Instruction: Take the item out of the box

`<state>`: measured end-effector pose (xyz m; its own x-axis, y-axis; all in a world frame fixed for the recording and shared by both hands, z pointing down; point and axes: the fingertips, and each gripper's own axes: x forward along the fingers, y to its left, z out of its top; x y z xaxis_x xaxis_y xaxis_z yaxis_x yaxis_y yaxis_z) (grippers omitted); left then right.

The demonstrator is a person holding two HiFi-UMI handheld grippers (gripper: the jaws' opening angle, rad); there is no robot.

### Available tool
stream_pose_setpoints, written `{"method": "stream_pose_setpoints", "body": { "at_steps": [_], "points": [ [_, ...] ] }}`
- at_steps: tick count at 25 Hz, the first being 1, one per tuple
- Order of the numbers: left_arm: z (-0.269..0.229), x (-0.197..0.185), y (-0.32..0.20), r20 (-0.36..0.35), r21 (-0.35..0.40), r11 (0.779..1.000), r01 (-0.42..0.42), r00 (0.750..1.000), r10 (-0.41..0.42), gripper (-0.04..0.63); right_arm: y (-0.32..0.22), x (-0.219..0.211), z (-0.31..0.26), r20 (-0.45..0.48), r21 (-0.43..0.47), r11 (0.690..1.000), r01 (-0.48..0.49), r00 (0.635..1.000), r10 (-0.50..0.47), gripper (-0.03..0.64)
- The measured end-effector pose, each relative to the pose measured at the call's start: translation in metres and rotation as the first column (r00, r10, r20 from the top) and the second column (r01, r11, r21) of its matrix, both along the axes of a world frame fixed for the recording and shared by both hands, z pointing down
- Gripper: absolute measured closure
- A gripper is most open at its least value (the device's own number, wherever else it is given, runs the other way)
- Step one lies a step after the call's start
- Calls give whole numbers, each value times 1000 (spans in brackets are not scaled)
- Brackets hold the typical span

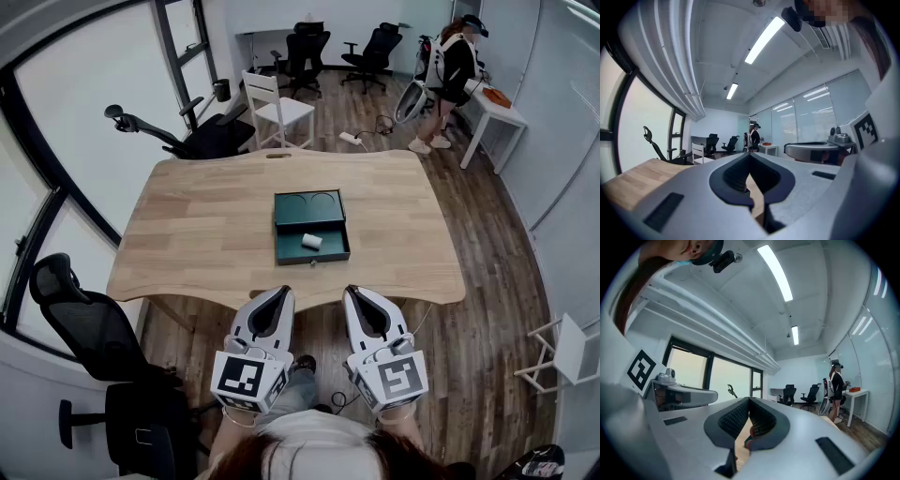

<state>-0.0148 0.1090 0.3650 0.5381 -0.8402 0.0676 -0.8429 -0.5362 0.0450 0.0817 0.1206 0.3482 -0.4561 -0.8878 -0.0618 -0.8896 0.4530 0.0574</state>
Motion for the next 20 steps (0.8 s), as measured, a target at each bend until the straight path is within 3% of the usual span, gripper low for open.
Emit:
{"method": "stream_pose_setpoints", "body": {
  "at_steps": [4,10,14,20],
  "points": [
    [-1,0,-22,8,49,999,-23,1000,23,591,-16,-2,3,10,5,1000,-9,1000,9,594],
    [10,-6,-55,0,-22,1000,-15,1000,15,591,-46,-11,12,-7,-22,1000,19,1000,-19,594],
    [7,-7,-81,1,28,999,-37,999,37,591,-69,-17,18,-15,-45,999,24,1000,-24,594],
    [7,-15,-117,-9,23,999,-41,999,41,591,-104,-26,20,-27,-55,998,14,1000,-16,594]
  ]
}}
